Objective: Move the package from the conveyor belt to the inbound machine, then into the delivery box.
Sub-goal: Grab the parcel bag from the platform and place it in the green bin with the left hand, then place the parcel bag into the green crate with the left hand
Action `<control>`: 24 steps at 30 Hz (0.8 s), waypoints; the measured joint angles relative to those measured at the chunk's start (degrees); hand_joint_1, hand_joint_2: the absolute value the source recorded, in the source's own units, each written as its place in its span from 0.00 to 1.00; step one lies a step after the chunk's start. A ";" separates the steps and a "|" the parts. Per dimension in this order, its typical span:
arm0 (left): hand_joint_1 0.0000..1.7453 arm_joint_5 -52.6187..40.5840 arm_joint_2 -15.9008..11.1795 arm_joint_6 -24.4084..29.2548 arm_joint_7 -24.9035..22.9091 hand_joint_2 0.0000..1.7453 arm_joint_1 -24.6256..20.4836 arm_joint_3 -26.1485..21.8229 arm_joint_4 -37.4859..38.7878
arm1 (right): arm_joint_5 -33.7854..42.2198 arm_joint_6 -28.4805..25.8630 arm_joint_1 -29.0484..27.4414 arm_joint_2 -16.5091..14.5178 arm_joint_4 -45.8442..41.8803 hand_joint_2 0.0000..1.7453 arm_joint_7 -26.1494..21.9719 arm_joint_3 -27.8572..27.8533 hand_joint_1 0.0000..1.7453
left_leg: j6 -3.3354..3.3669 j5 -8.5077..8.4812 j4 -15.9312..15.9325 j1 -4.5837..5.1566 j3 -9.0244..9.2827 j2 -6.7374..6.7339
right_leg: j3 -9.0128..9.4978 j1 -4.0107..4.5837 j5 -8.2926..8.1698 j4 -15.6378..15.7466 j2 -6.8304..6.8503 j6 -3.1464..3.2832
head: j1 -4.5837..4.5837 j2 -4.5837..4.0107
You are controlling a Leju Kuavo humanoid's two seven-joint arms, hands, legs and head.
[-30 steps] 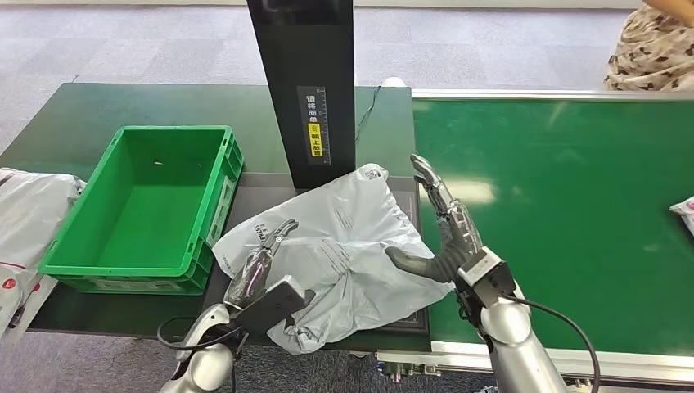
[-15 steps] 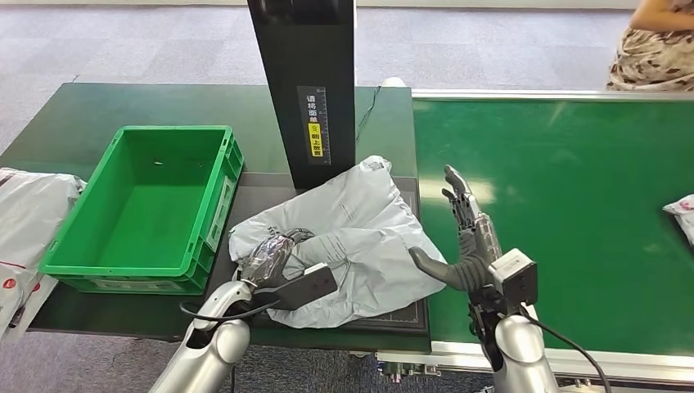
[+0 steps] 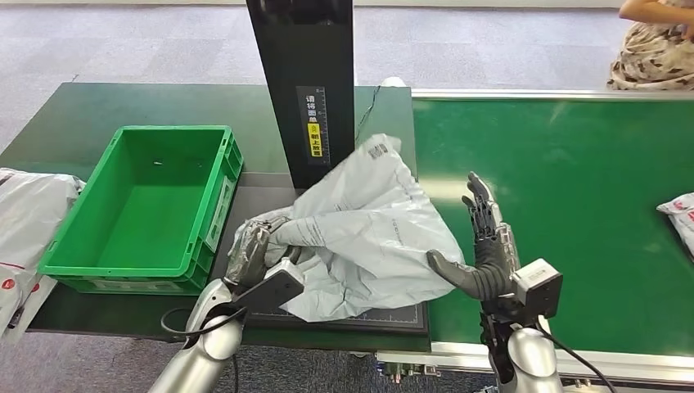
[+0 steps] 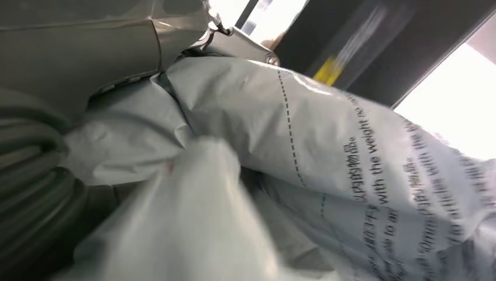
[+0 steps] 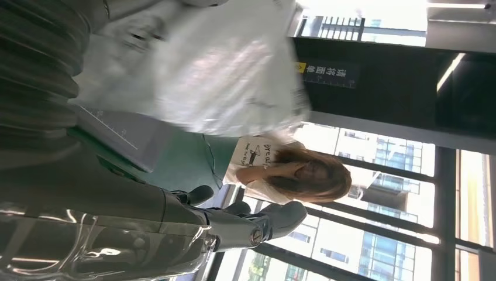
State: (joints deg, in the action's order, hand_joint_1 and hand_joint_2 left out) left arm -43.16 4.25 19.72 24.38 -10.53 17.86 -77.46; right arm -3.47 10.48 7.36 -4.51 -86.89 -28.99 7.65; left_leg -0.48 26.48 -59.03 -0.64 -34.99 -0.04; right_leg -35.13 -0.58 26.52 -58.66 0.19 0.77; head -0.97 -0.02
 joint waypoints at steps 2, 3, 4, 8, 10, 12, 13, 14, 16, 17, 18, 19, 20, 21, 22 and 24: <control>1.00 1.17 -0.04 4.25 3.34 1.00 1.25 -0.34 -3.66 | 1.16 -0.25 -0.11 -0.14 -0.07 1.00 -0.09 -0.40 0.00 | 0.00 0.02 0.00 0.00 -0.01 0.00 | 0.00 0.00 0.03 0.01 0.00 -0.02 | -0.01 0.00; 1.00 1.24 -0.07 6.29 4.58 1.00 1.89 -0.50 -5.41 | 1.78 -0.32 -0.11 -0.21 -0.08 1.00 -0.10 -0.58 0.00 | 0.00 0.02 0.00 0.00 -0.01 0.00 | 0.00 0.00 0.04 0.01 0.00 -0.03 | -0.01 0.00; 1.00 1.19 -0.11 8.15 5.63 1.00 2.50 -0.64 -6.98 | 2.32 -0.39 -0.10 -0.26 -0.08 1.00 -0.10 -0.75 0.00 | 0.00 0.03 0.00 0.00 -0.01 0.00 | 0.00 0.00 0.05 0.01 0.00 -0.04 | -0.01 0.00; 1.00 -0.47 -0.57 14.20 7.46 1.00 4.55 -1.17 -12.36 | 3.77 -0.65 -0.09 -0.36 -0.12 1.00 -0.09 -1.21 0.00 | 0.01 0.03 0.00 0.00 -0.01 0.01 | 0.01 0.00 0.06 0.01 0.01 -0.05 | -0.01 0.00; 1.00 -3.74 -0.81 17.10 6.32 1.00 5.14 -1.61 -14.12 | 4.08 -0.80 -0.09 -0.36 -0.14 1.00 -0.07 -1.26 0.00 | 0.01 0.03 0.00 0.00 -0.01 0.01 | 0.01 0.00 0.06 0.01 0.01 -0.05 | 0.00 0.00; 1.00 -9.59 -0.93 19.15 3.11 1.00 5.27 -2.75 -15.15 | 4.28 -0.86 -0.09 -0.38 -0.15 1.00 -0.06 -1.27 0.00 | 0.00 0.02 0.00 0.00 0.00 0.01 | 0.02 0.00 0.06 0.00 0.01 -0.05 | -0.01 0.00; 1.00 -13.17 -0.96 19.70 0.80 1.00 5.19 -3.71 -15.41 | 4.24 -0.86 -0.09 -0.43 -0.15 1.00 -0.06 -1.27 0.00 | 0.00 0.02 0.00 0.00 0.00 0.01 | 0.01 0.00 0.06 0.00 0.01 -0.05 | -0.01 0.00; 1.00 -16.64 -0.99 19.93 -1.82 1.00 5.01 -4.84 -15.52 | 4.07 -0.86 -0.12 -0.51 -0.17 1.00 -0.07 -1.27 0.00 | 0.00 0.02 0.00 0.00 0.01 0.00 | 0.01 0.00 0.05 0.00 0.01 -0.05 | -0.01 0.00; 1.00 -22.55 -1.24 19.95 -7.85 1.00 4.18 -7.46 -15.32 | 3.55 -0.85 -0.21 -0.69 -0.22 1.00 -0.09 -1.24 0.00 | -0.01 0.01 0.00 -0.01 0.02 0.00 | 0.00 0.00 0.05 -0.01 0.00 -0.04 | 0.00 0.00; 1.00 -25.16 -1.51 19.70 -11.38 1.00 3.40 -8.95 -14.92 | 3.35 -0.84 -0.26 -0.76 -0.25 1.00 -0.10 -1.21 0.00 | -0.01 0.00 0.00 -0.01 0.02 0.00 | 0.00 0.00 0.05 -0.01 0.00 -0.04 | 0.00 0.00; 1.00 -27.54 -1.90 19.25 -15.04 1.00 2.37 -10.55 -14.22 | 3.18 -0.83 -0.30 -0.81 -0.26 1.00 -0.10 -1.17 0.00 | -0.02 -0.01 0.01 -0.02 0.02 0.01 | 0.00 0.00 0.05 -0.02 0.01 -0.03 | -0.01 0.00; 1.00 -29.63 -2.41 18.69 -18.68 1.00 1.12 -12.23 -13.14 | 3.02 -0.80 -0.32 -0.84 -0.27 1.00 -0.10 -1.13 0.00 | -0.02 -0.02 0.01 -0.03 0.02 0.01 | 0.00 0.00 0.04 -0.03 0.01 -0.03 | 0.00 0.00; 1.00 -31.35 -3.01 18.15 -21.83 1.00 -0.31 -13.82 -11.79 | 2.85 -0.75 -0.33 -0.86 -0.27 1.00 -0.10 -1.09 0.00 | -0.04 -0.03 0.01 -0.05 0.02 0.01 | 0.00 0.02 0.03 -0.04 0.01 -0.01 | -0.01 0.00; 1.00 -32.67 -3.68 17.71 -24.40 1.00 -1.83 -15.25 -10.23 | 2.66 -0.72 -0.32 -0.87 -0.27 1.00 -0.10 -1.07 0.00 | -0.06 -0.04 0.01 -0.06 0.03 0.00 | 0.00 0.03 0.01 -0.05 0.01 0.02 | -0.01 0.00; 1.00 -33.77 -4.43 17.41 -26.50 1.00 -3.41 -16.61 -8.43 | 2.53 -0.68 -0.30 -0.87 -0.27 1.00 -0.09 -1.06 0.00 | -0.07 -0.05 0.01 -0.07 0.03 0.00 | 0.00 0.04 0.00 -0.06 0.01 0.04 | 0.00 0.00; 1.00 -35.49 -5.89 17.19 -29.26 1.00 -6.39 -18.76 -4.83 | 2.41 -0.65 -0.24 -0.88 -0.27 1.00 -0.05 -1.04 0.00 | -0.09 -0.07 0.01 -0.07 0.03 0.00 | 0.00 0.06 -0.02 -0.06 0.01 0.06 | 0.01 0.00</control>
State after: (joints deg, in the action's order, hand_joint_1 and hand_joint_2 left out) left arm -78.65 -1.64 36.91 -4.88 -16.92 -0.90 -82.29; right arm -1.06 9.83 7.12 -5.39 -87.17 -29.04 6.61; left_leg -0.57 26.41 -59.02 -0.72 -34.96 -0.04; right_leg -35.13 -0.52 26.50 -58.72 0.20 0.84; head -0.97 -0.02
